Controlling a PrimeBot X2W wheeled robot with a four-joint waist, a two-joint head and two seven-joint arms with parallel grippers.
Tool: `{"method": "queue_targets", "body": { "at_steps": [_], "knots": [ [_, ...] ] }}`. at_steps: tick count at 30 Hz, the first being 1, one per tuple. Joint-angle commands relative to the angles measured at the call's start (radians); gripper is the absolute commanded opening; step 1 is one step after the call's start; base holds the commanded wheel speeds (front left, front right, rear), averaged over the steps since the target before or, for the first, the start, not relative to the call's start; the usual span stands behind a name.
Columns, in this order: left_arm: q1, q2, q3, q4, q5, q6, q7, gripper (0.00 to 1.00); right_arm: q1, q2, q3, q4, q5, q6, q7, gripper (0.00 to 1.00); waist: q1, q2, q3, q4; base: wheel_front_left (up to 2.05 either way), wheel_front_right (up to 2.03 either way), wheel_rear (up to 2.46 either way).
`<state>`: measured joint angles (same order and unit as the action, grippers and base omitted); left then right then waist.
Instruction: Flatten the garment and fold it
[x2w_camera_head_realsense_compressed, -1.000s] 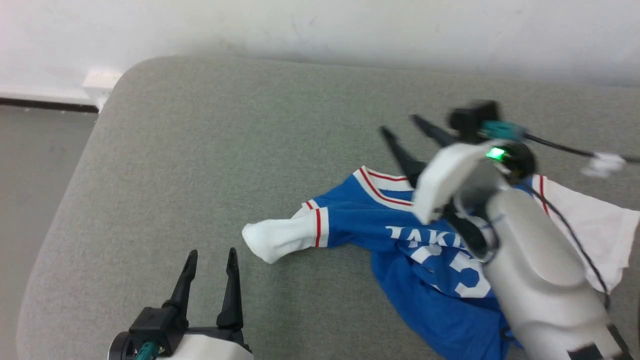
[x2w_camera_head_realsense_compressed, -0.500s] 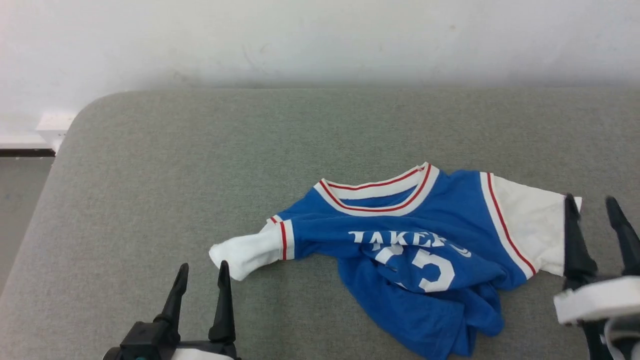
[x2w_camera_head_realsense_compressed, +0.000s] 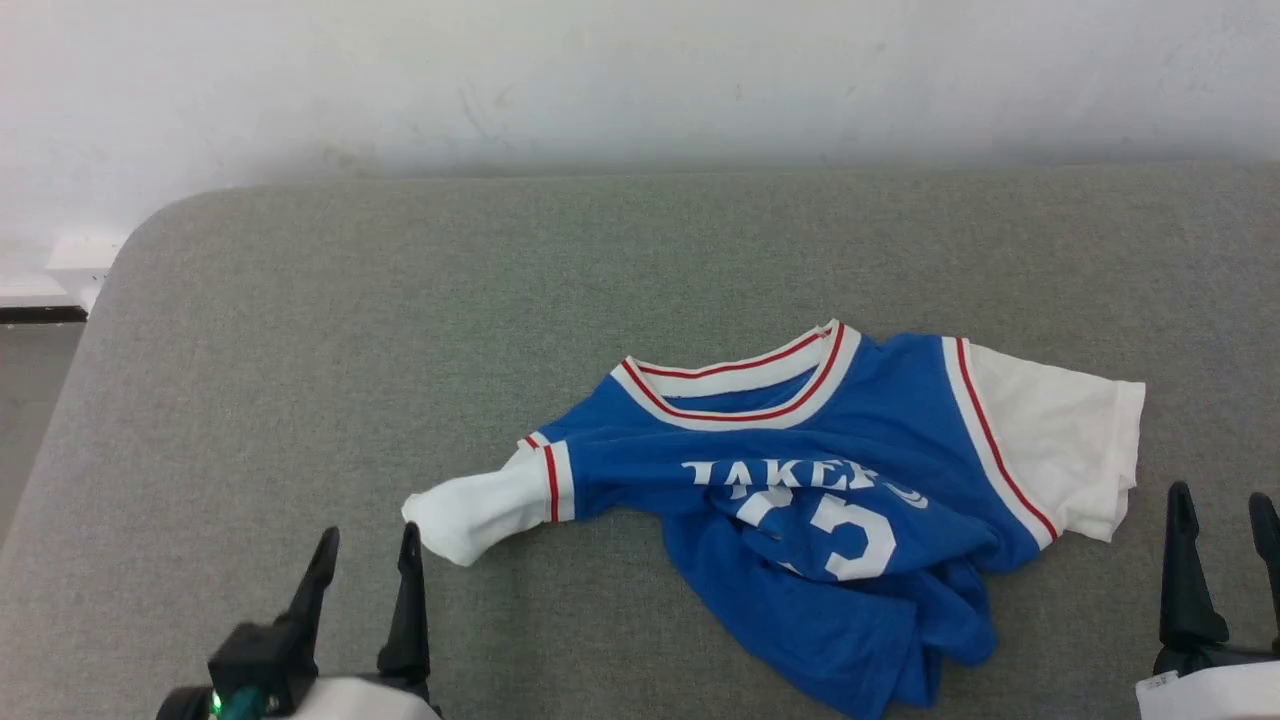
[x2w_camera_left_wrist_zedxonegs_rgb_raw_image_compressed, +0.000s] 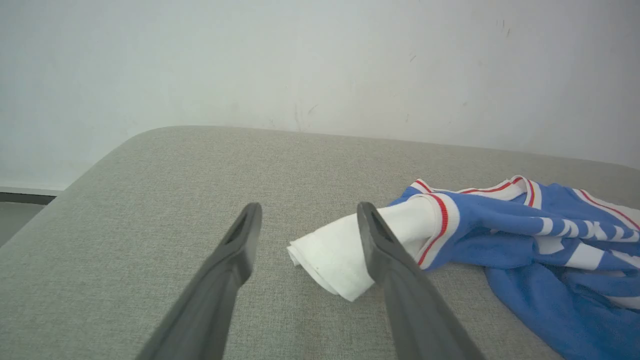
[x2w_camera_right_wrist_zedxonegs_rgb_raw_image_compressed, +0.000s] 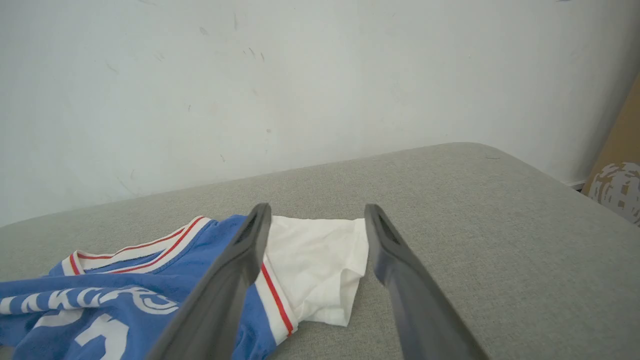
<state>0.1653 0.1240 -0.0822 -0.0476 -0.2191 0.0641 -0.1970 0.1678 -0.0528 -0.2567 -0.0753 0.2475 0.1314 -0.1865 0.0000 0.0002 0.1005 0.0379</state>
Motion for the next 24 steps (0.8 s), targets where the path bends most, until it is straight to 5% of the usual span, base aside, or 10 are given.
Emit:
{"method": "queue_targets", "body": {
  "at_steps": [1, 12, 24],
  "knots": [
    [-0.025, 0.014, 0.003, 0.002, 0.009, -0.004, 0.016, 1.00, -0.009, 0.002, 0.001, 0.001, 0.005, -0.001, -0.006, 1.00, 0.0000, -0.0002, 0.003, 0.001, 0.00, 0.00, 0.00],
    [-0.193, 0.048, 0.010, 0.056, -0.100, -0.024, 0.415, 1.00, -0.030, 0.003, 0.019, 0.018, 0.008, -0.001, 0.007, 1.00, 0.0000, -0.0002, 0.043, 0.010, 0.00, 0.00, 0.00],
    [-0.259, 0.049, 0.015, 0.123, -0.164, 0.012, 0.620, 1.00, -0.053, 0.003, 0.020, 0.025, 0.001, -0.001, 0.020, 1.00, 0.0000, -0.0002, 0.078, -0.002, 0.00, 0.00, 0.00]
  ]
}}
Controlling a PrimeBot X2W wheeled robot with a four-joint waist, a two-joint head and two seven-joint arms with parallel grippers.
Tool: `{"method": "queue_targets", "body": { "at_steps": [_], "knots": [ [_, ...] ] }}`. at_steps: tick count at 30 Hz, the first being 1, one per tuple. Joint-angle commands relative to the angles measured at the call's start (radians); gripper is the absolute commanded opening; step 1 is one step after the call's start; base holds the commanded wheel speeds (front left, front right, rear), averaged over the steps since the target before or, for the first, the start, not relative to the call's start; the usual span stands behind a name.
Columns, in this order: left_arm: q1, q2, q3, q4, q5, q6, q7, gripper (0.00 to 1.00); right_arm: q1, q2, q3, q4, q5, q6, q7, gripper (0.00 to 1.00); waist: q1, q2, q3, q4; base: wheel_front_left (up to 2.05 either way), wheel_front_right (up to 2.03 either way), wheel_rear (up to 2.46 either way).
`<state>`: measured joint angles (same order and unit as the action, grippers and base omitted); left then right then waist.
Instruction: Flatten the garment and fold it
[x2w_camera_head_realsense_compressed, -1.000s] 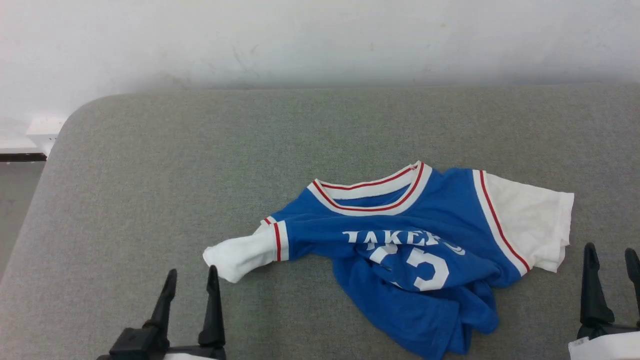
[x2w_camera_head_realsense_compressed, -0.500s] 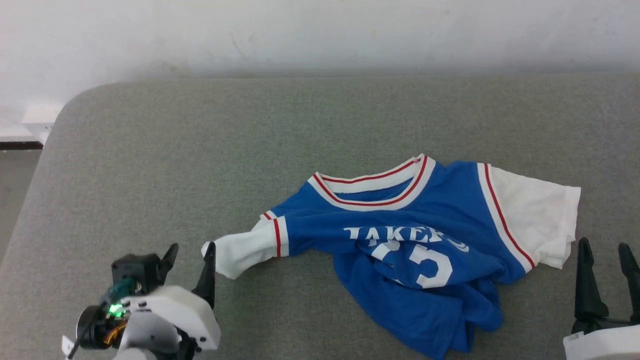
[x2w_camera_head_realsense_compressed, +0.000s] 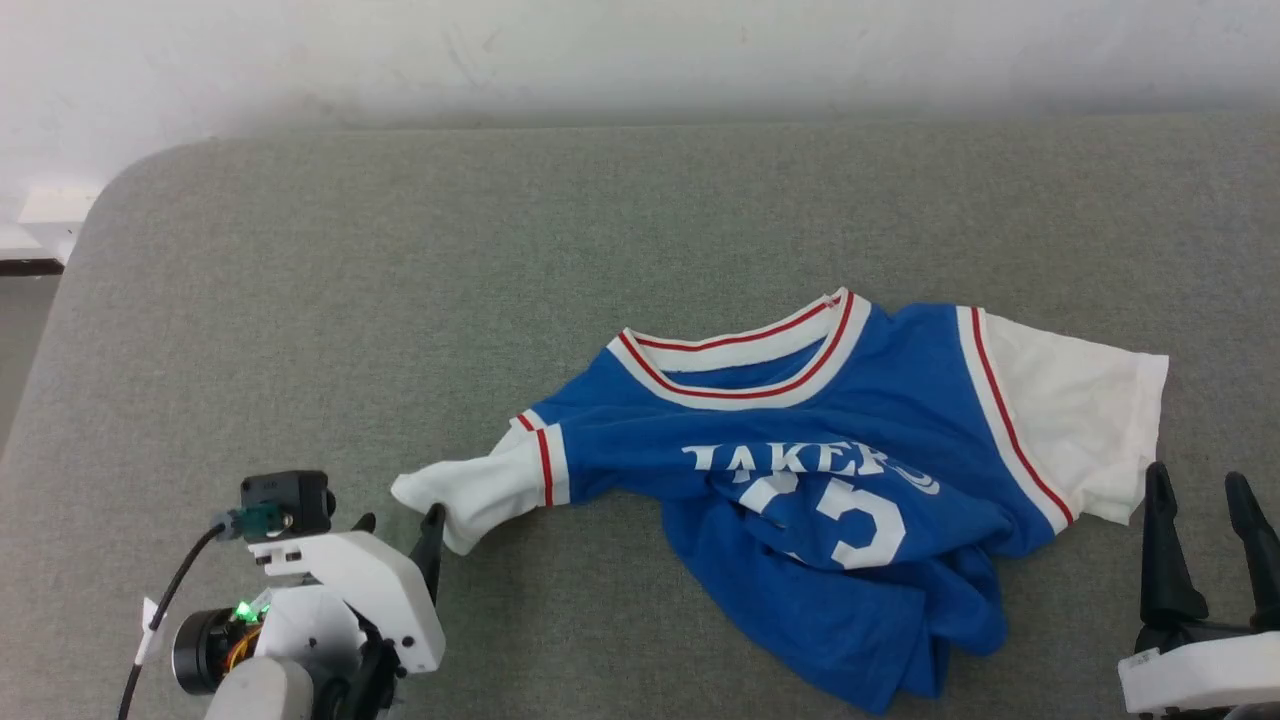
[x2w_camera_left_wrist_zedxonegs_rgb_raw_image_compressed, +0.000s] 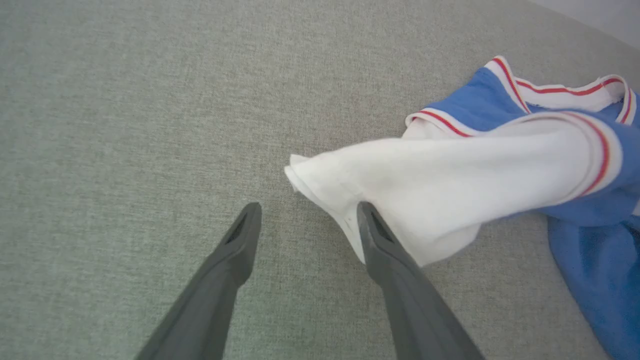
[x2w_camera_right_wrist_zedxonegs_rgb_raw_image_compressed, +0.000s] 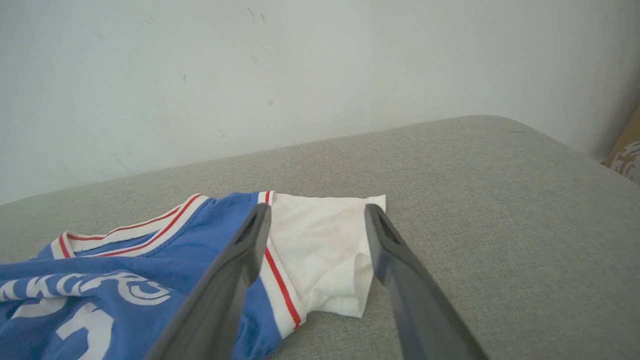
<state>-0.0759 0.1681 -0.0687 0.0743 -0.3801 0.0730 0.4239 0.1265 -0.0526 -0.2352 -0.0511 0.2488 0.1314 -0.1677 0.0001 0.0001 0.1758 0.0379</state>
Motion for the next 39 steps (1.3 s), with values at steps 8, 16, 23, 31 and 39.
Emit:
{"method": "queue_targets", "body": {
  "at_steps": [8, 16, 23, 31, 39],
  "knots": [
    [-0.057, -0.003, -0.009, 0.039, -0.038, -0.020, 0.018, 1.00, -0.021, 0.002, -0.006, 0.007, -0.005, -0.001, 0.009, 1.00, -0.0001, -0.0001, 0.020, -0.008, 0.00, 0.00, 0.00],
    [-0.090, -0.020, -0.004, 0.050, -0.085, -0.026, 0.042, 1.00, -0.025, 0.002, 0.001, 0.016, -0.003, -0.001, 0.011, 1.00, -0.0001, -0.0001, 0.033, -0.007, 0.00, 0.00, 0.00],
    [-0.119, -0.042, -0.013, 0.098, -0.122, -0.031, 0.066, 1.00, -0.029, 0.002, 0.006, 0.030, -0.002, -0.001, 0.008, 1.00, -0.0001, -0.0001, 0.039, -0.007, 0.00, 0.00, 0.00],
    [-0.149, -0.039, -0.073, 0.222, -0.095, -0.072, 0.054, 0.17, -0.035, 0.002, 0.016, 0.043, -0.007, -0.001, 0.010, 1.00, -0.0001, -0.0001, 0.038, -0.017, 0.00, 0.00, 0.00],
    [-0.159, -0.039, -0.121, 0.324, -0.081, -0.122, 0.013, 0.00, -0.029, 0.002, 0.014, 0.046, -0.011, -0.001, 0.018, 1.00, -0.0001, -0.0001, 0.024, -0.023, 0.00, 0.00, 0.00]
  ]
}}
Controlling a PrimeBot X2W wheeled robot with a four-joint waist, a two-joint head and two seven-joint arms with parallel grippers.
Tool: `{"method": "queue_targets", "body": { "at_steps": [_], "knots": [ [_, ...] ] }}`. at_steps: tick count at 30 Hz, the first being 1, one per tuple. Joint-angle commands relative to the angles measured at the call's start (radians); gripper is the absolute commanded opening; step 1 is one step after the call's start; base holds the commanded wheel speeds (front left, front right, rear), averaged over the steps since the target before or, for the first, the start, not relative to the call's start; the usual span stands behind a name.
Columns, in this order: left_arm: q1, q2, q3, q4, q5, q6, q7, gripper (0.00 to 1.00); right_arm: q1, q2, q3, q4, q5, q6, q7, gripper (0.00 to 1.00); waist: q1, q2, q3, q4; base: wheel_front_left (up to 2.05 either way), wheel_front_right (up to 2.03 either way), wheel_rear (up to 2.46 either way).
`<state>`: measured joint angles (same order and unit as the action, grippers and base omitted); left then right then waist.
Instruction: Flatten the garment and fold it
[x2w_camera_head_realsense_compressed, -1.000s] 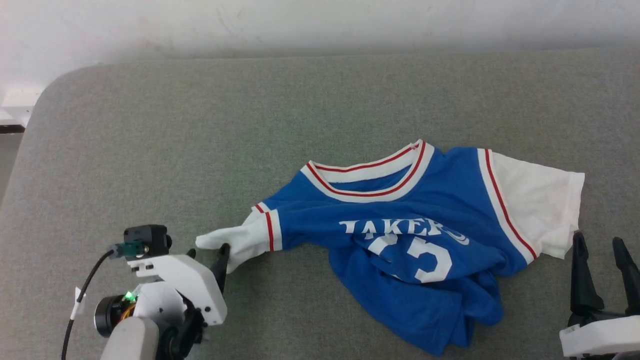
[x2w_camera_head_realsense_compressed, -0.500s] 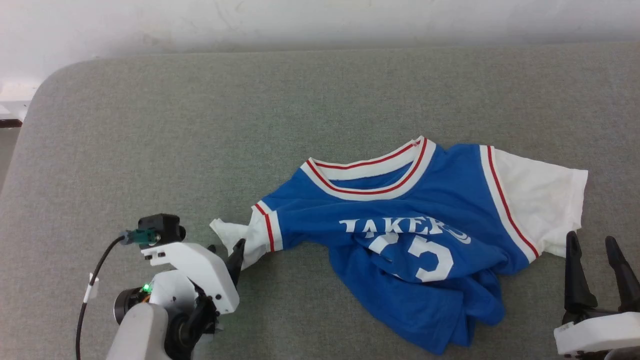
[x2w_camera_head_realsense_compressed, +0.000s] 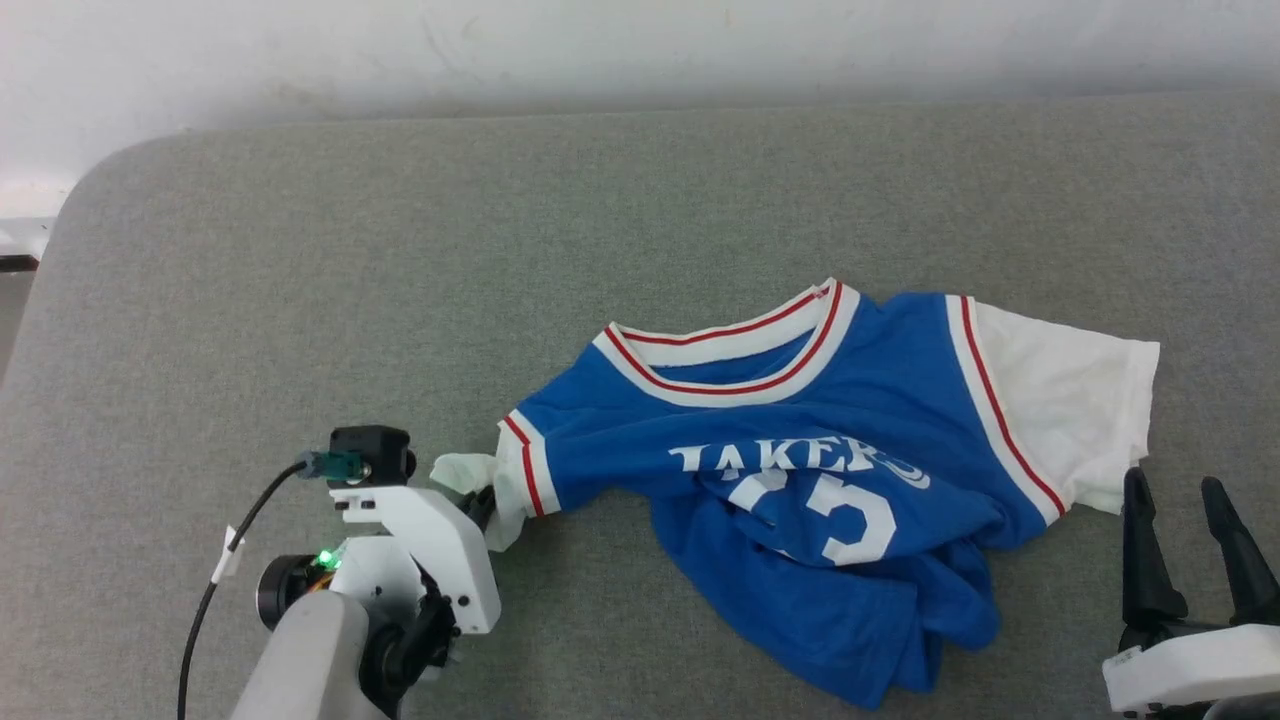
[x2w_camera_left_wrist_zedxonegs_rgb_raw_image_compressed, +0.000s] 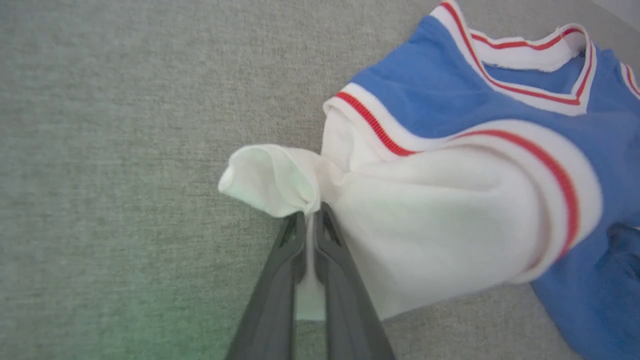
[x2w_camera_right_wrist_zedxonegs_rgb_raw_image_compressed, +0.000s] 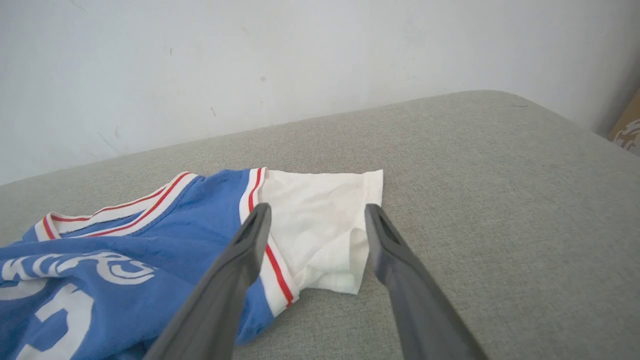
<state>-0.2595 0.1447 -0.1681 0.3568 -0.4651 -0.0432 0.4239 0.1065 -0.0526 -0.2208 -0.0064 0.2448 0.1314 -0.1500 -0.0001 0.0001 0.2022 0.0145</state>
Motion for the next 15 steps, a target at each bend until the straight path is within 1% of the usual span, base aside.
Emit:
{"method": "queue_targets", "body": {
  "at_steps": [1, 4, 7, 8, 12, 15],
  "knots": [
    [0.022, -0.015, -0.019, 0.046, 0.004, -0.006, -0.002, 0.00, -0.009, 0.002, -0.002, 0.001, -0.008, -0.001, 0.001, 1.00, 0.0001, -0.0001, -0.005, 0.001, 0.00, 0.00, 0.00],
    [0.016, -0.011, -0.001, 0.043, 0.005, 0.002, -0.056, 0.00, -0.005, 0.002, -0.006, 0.000, -0.010, -0.001, 0.003, 1.00, 0.0001, -0.0001, -0.014, 0.005, 0.00, 0.00, 0.00],
    [0.016, -0.004, 0.031, 0.008, 0.011, 0.025, -0.140, 0.00, -0.001, 0.002, -0.004, -0.004, -0.013, -0.001, 0.004, 1.00, 0.0001, -0.0001, -0.024, 0.008, 0.00, 0.00, 0.00],
    [0.016, -0.004, 0.031, 0.008, 0.011, 0.025, -0.140, 0.00, -0.001, 0.002, -0.004, -0.004, -0.013, -0.001, 0.004, 1.00, 0.0001, -0.0001, -0.024, 0.008, 0.00, 0.00, 0.00],
    [0.050, -0.001, 0.080, -0.080, 0.001, 0.052, -0.231, 0.00, 0.005, 0.002, -0.003, -0.013, -0.015, -0.001, 0.010, 1.00, 0.0001, -0.0001, -0.037, 0.013, 0.00, 0.00, 0.00],
    [0.100, 0.011, 0.114, -0.164, -0.003, 0.076, -0.261, 0.00, 0.008, 0.002, -0.005, -0.020, -0.018, -0.001, 0.015, 1.00, 0.0001, -0.0001, -0.044, 0.018, 0.00, 0.00, 0.00]
  ]
}}
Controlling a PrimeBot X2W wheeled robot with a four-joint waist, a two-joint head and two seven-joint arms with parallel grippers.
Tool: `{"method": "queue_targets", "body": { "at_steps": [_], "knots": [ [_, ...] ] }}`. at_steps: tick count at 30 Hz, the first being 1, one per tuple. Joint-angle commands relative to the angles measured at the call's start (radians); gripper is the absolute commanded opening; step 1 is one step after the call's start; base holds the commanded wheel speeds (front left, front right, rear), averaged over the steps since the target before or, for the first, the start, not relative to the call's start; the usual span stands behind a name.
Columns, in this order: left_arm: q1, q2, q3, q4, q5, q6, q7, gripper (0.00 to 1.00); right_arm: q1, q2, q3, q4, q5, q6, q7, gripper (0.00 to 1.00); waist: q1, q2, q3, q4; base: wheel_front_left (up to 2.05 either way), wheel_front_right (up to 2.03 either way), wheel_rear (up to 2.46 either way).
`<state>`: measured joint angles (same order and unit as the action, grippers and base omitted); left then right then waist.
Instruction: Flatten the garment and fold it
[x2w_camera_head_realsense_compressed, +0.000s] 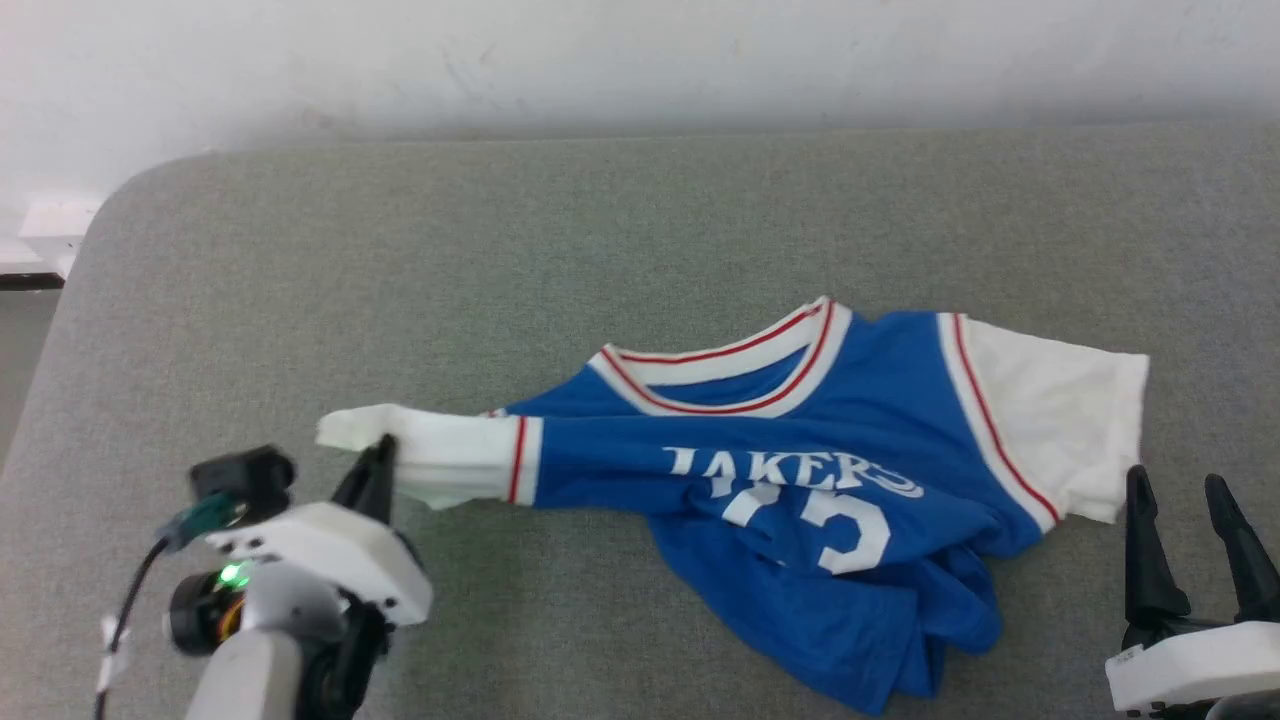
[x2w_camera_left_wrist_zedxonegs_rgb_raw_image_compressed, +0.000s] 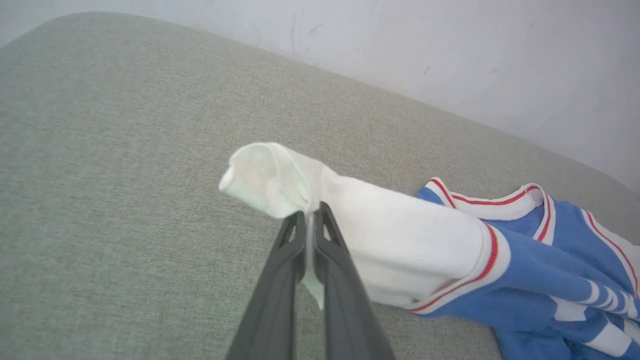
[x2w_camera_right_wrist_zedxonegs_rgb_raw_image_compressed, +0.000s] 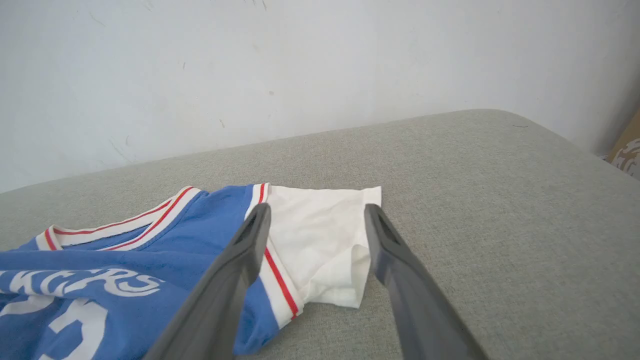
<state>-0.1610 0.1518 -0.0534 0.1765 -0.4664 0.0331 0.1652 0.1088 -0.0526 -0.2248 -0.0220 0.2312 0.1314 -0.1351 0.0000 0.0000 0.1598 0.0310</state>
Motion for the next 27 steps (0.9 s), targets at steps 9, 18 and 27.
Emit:
{"method": "queue_targets", "body": {
  "at_steps": [9, 18, 27],
  "knots": [
    [0.190, 0.028, 0.084, -0.244, -0.022, 0.072, -0.004, 0.00, -0.017, 0.002, -0.015, -0.047, -0.022, -0.001, 0.035, 1.00, 0.0000, 0.0000, -0.003, 0.010, 0.00, 0.00, 0.00],
    [0.212, 0.011, 0.059, -0.319, -0.028, 0.086, 0.021, 0.00, -0.224, 0.002, -0.021, -0.060, -0.029, -0.001, 0.280, 1.00, 0.0000, 0.0000, 0.037, 0.000, 0.00, 0.00, 0.00],
    [0.159, 0.016, 0.029, -0.328, -0.024, 0.075, 0.035, 0.00, -0.444, -0.006, -0.005, 0.103, -0.201, -0.001, 0.607, 1.00, 0.0000, 0.0000, 0.099, 0.013, 0.00, 0.00, 0.00]
  ]
}}
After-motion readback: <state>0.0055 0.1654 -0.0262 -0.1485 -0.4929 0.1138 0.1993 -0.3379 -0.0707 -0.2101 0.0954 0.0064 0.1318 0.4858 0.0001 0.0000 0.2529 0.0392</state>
